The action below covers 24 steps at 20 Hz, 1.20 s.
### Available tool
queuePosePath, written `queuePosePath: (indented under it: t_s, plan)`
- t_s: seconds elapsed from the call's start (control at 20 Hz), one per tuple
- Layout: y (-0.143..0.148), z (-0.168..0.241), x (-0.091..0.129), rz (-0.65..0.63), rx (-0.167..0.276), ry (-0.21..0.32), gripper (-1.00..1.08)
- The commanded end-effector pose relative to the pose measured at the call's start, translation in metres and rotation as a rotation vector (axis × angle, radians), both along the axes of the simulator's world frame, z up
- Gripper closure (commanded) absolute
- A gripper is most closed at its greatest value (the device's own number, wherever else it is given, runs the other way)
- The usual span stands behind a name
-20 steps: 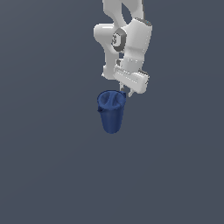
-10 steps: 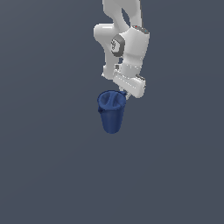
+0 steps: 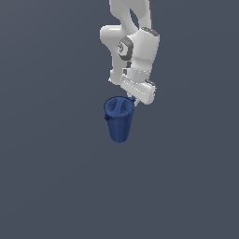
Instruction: Pick up the object and move it to a goal position.
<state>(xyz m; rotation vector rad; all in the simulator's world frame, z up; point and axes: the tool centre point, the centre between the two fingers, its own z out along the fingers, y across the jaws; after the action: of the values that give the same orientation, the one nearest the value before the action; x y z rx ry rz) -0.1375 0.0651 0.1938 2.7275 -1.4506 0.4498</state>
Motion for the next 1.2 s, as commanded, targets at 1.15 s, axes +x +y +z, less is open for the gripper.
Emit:
queuePosePath:
  t_s: [1.15]
  plan:
    - [0.042, 0.123, 0.016, 0.005, 0.009, 0.004, 1.08]
